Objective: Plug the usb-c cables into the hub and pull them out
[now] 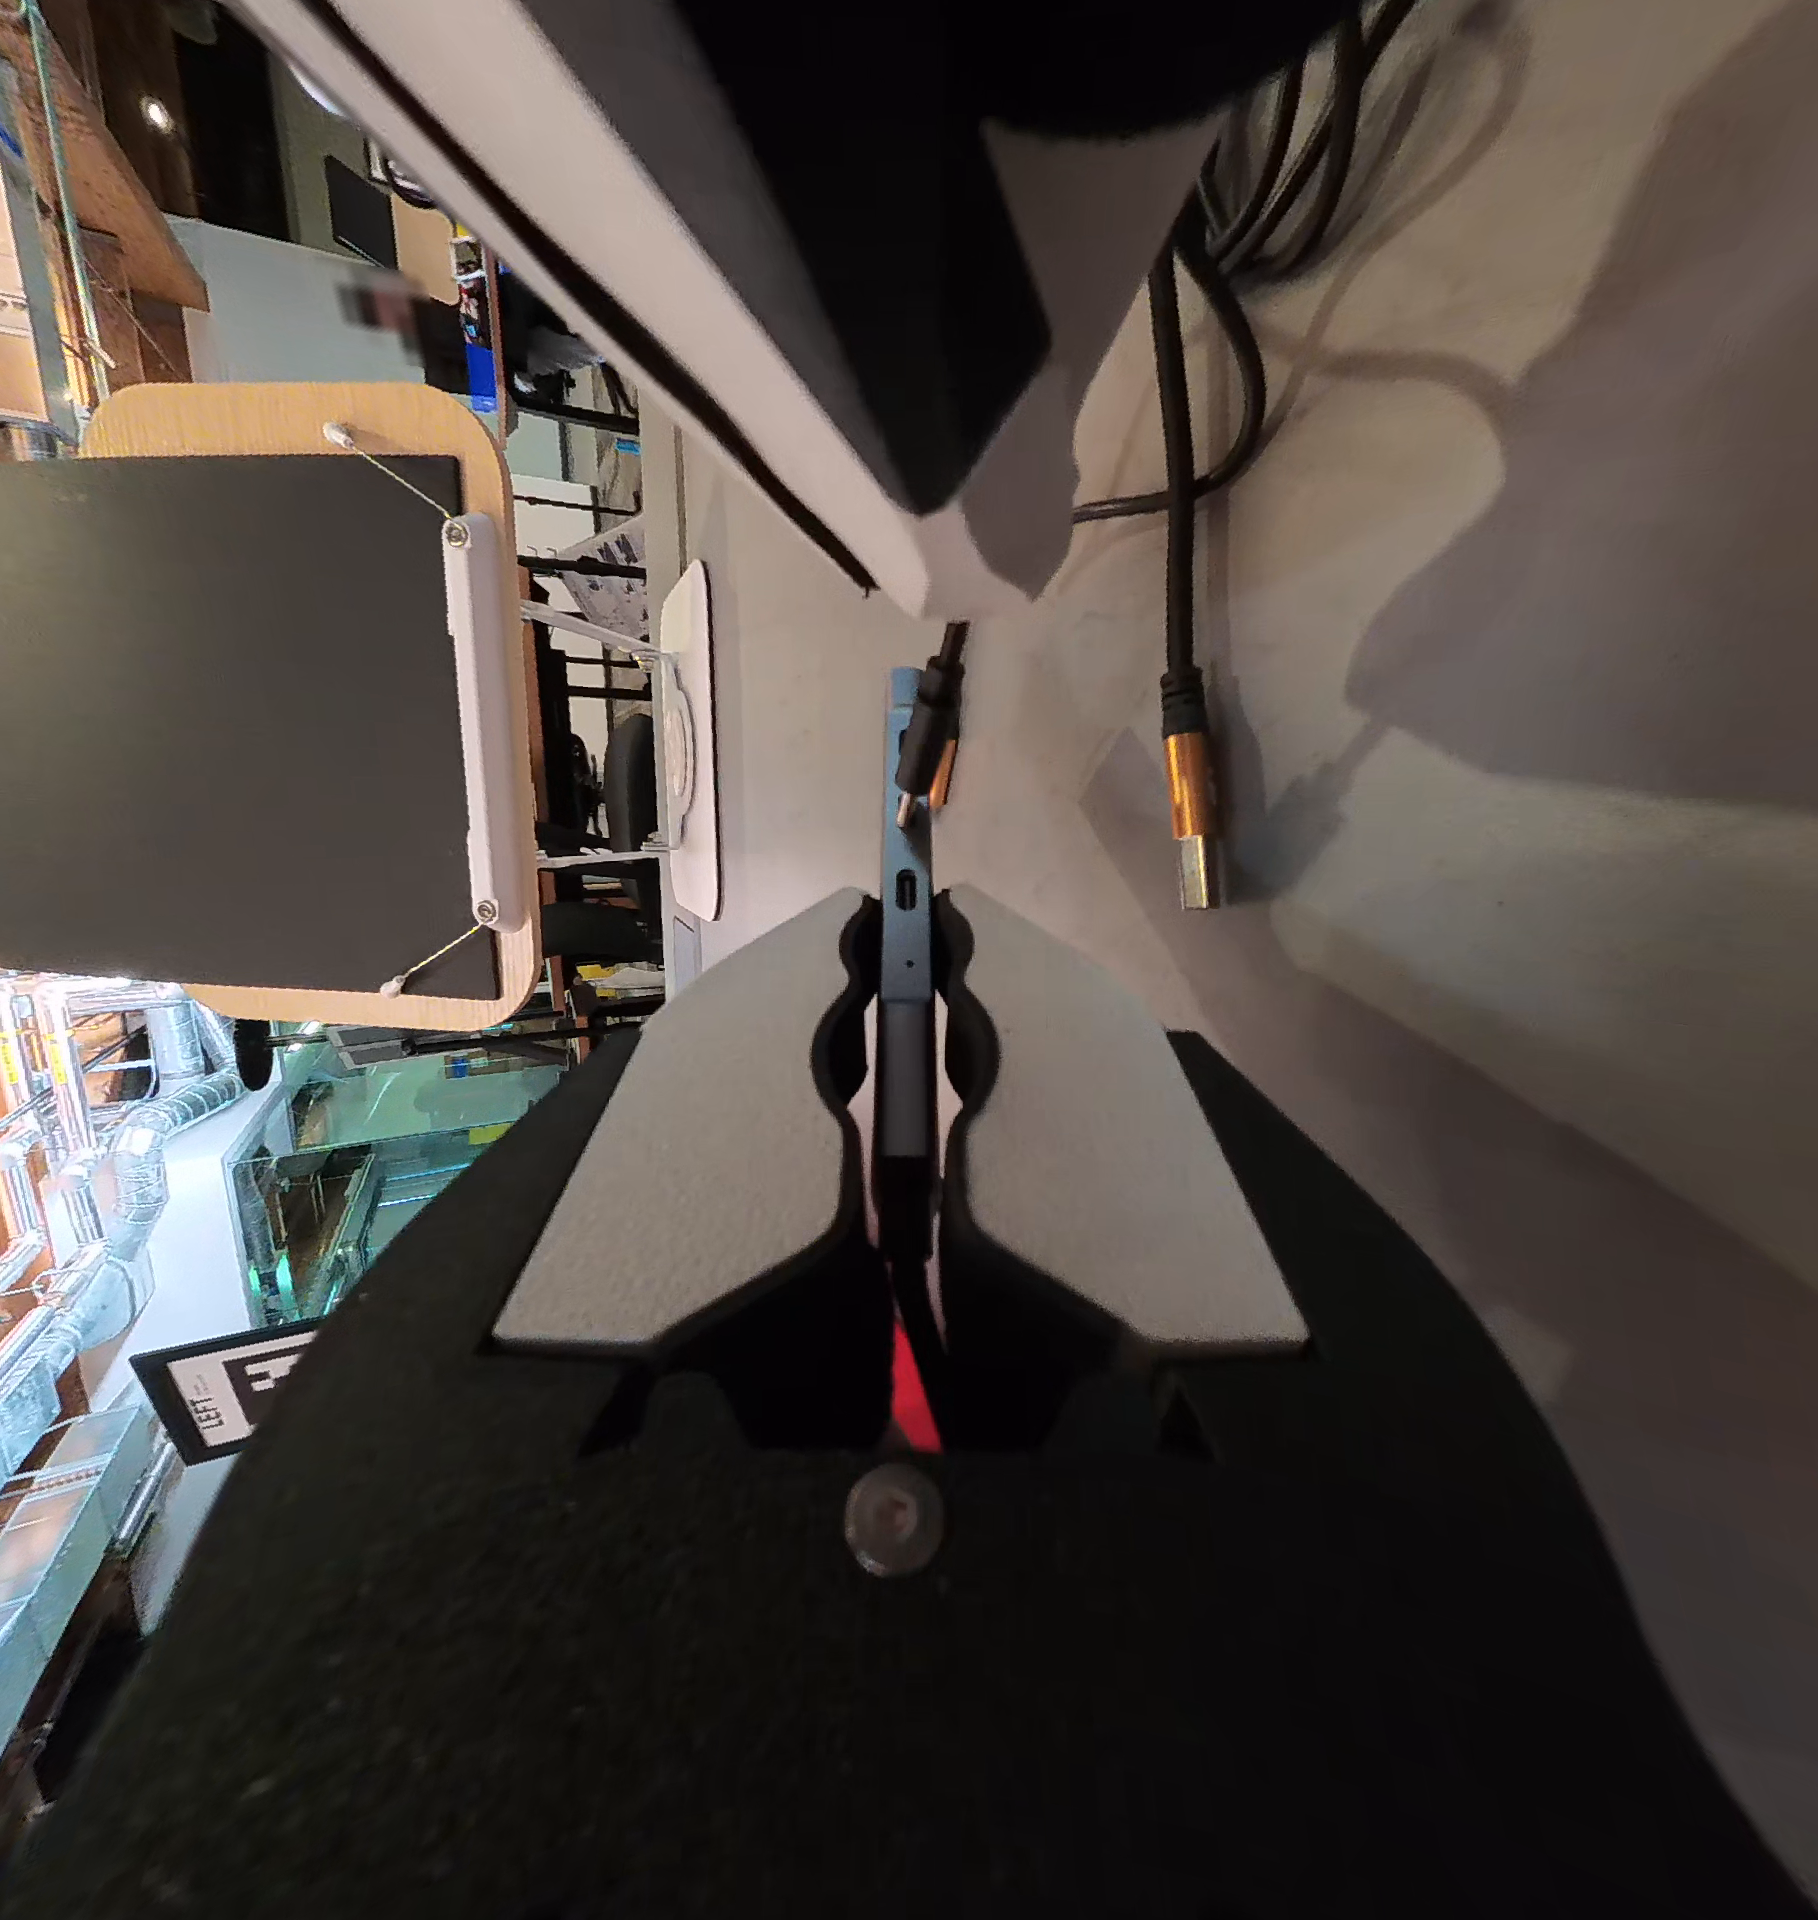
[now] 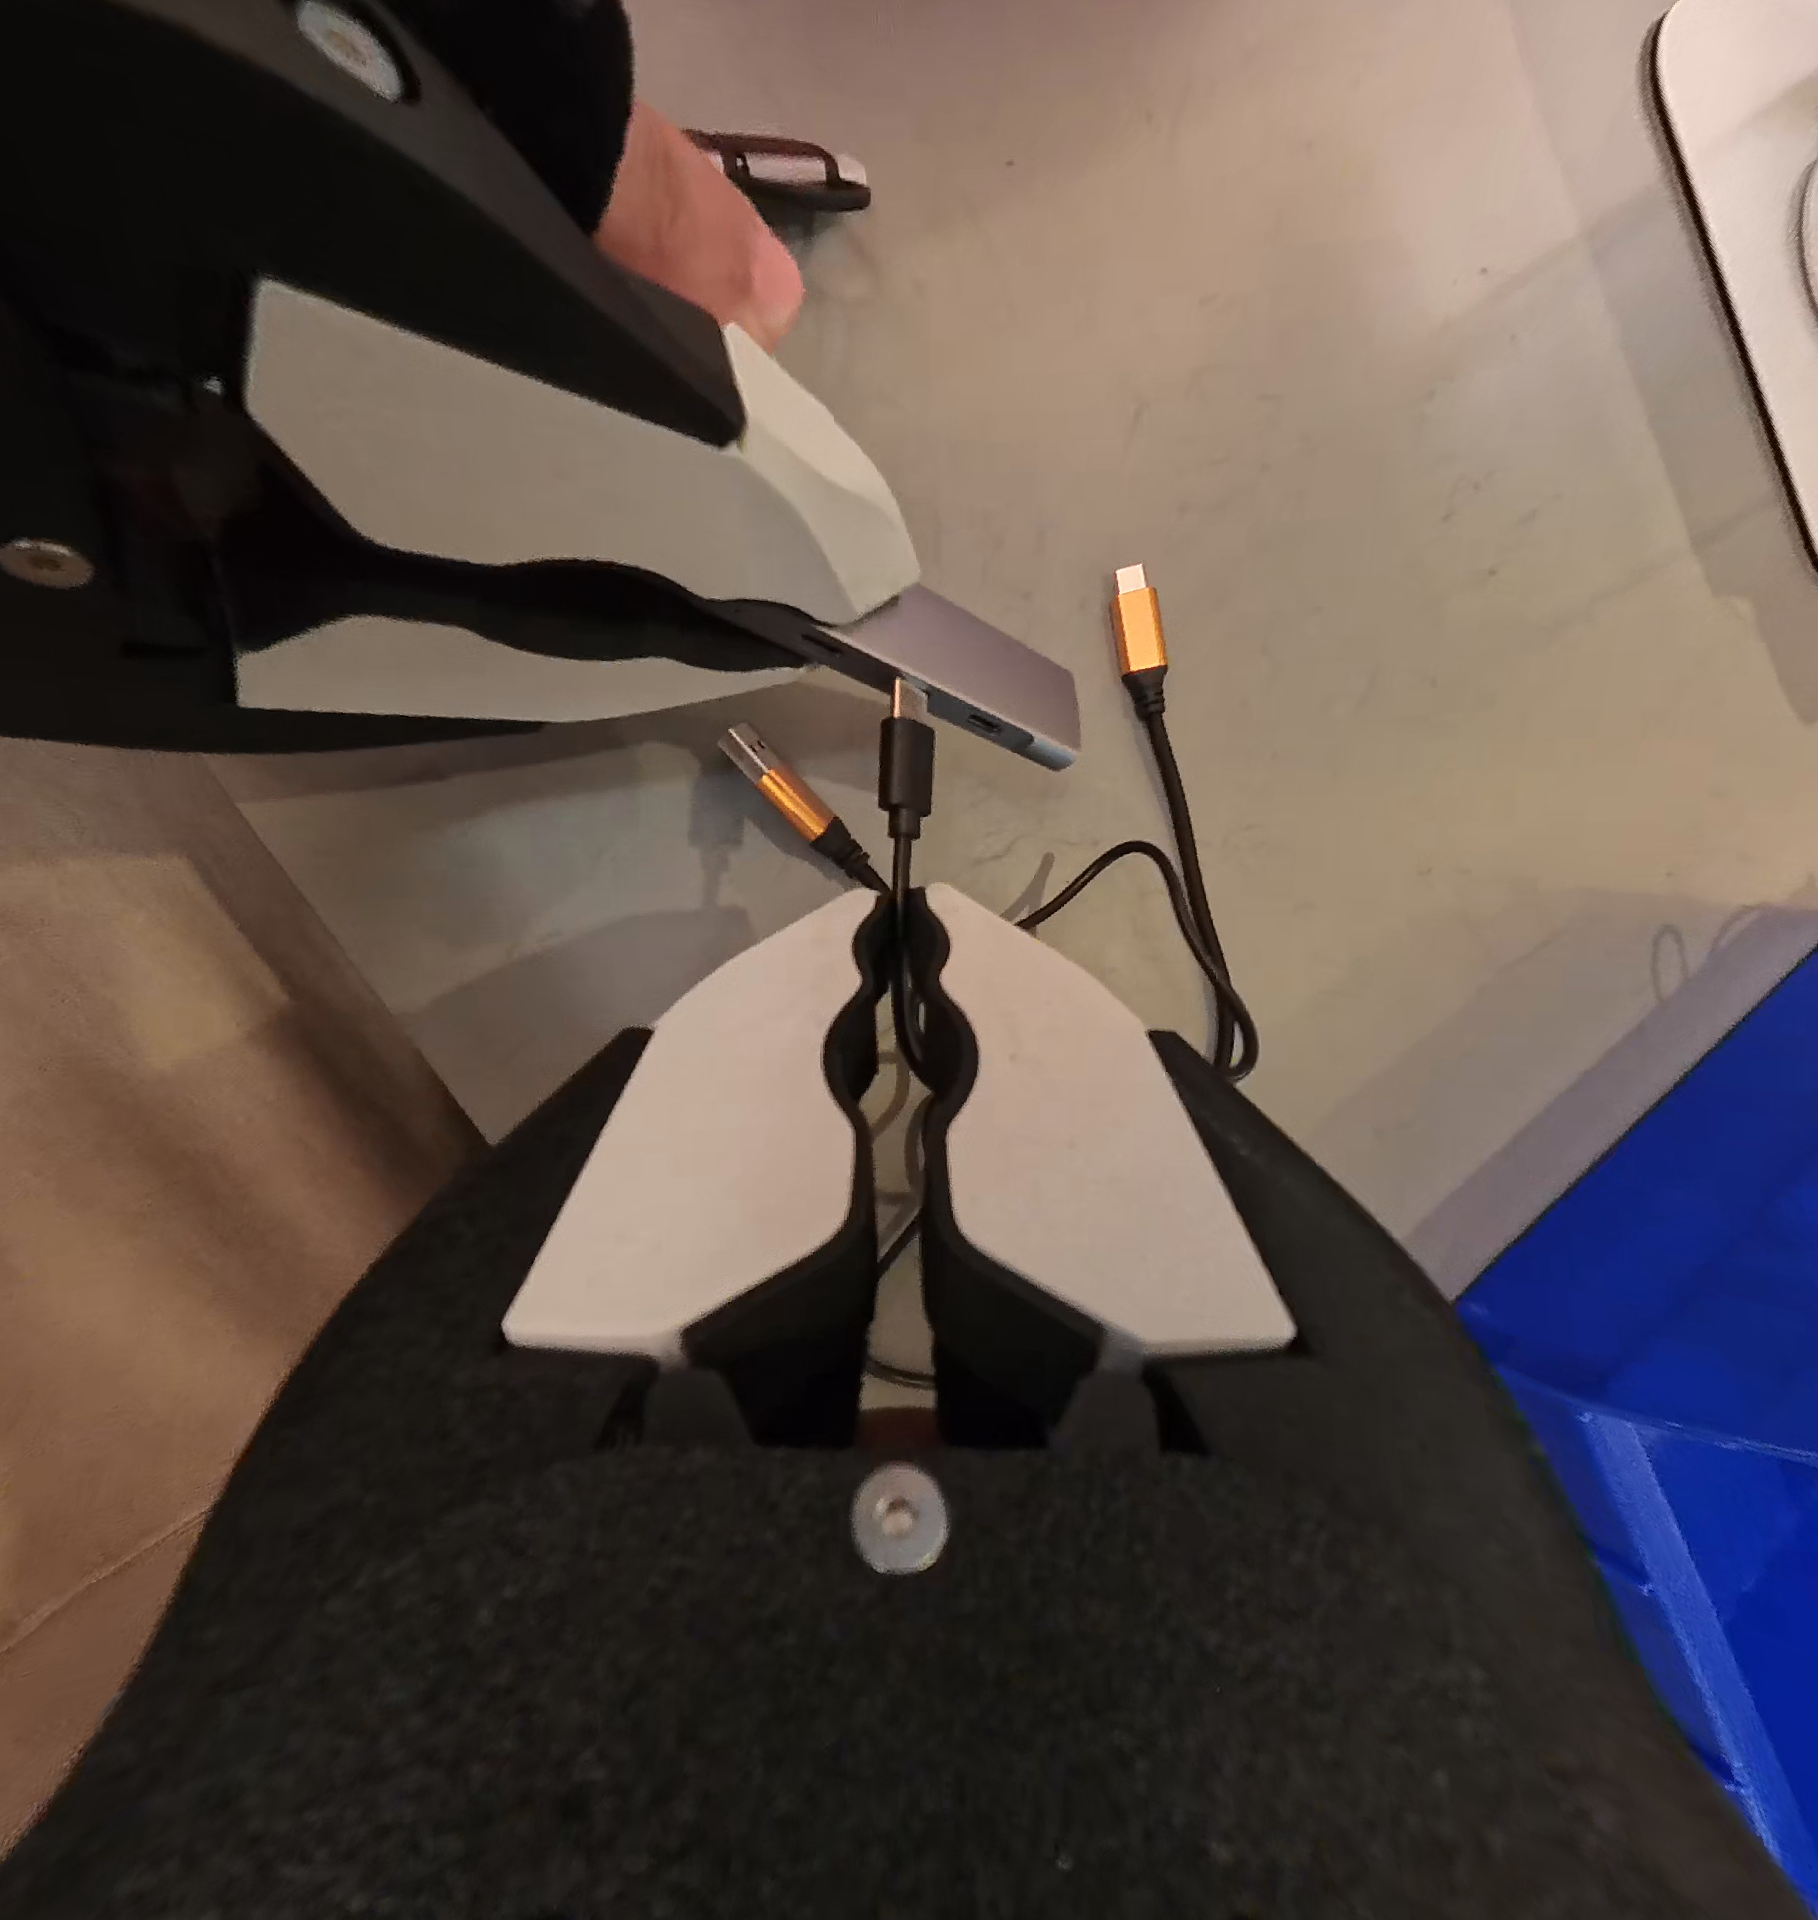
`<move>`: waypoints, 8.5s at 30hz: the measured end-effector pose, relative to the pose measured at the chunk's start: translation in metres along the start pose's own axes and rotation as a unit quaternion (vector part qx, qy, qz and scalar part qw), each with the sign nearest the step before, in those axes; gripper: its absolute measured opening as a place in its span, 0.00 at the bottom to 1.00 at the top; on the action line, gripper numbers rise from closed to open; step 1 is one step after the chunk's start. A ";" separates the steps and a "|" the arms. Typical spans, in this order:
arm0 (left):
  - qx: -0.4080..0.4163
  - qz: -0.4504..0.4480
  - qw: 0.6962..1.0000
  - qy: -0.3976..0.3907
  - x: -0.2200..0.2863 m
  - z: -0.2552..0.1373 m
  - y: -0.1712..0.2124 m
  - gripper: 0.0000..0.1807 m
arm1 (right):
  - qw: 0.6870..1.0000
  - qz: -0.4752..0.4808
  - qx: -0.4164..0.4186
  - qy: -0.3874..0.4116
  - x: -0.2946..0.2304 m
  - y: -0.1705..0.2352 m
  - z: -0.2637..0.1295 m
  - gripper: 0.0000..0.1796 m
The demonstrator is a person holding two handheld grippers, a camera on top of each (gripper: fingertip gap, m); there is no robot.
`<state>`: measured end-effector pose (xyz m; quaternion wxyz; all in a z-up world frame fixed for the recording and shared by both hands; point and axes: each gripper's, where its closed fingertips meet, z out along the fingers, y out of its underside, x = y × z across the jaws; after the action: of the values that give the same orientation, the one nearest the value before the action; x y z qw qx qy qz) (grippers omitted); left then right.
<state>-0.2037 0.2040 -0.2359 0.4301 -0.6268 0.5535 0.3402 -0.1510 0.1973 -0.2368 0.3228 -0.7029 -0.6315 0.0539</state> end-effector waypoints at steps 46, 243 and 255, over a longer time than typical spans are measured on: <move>-0.033 0.073 0.997 -0.021 0.003 0.001 -0.004 0.05 | 0.997 -0.015 -0.044 0.058 0.008 0.006 0.008 0.01; 0.038 -0.032 0.990 -0.131 -0.045 -0.023 0.015 0.05 | 0.949 0.073 0.277 -0.130 0.033 -0.052 -0.016 0.02; 0.052 -0.035 0.991 -0.122 -0.044 -0.026 0.011 0.04 | 0.938 0.092 0.276 -0.191 0.027 -0.052 -0.019 0.02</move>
<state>-0.2231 0.1974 -0.1870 0.5380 -0.5766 0.4914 0.3696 -0.1807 0.2150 -0.1856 0.3705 -0.6175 -0.5747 0.3887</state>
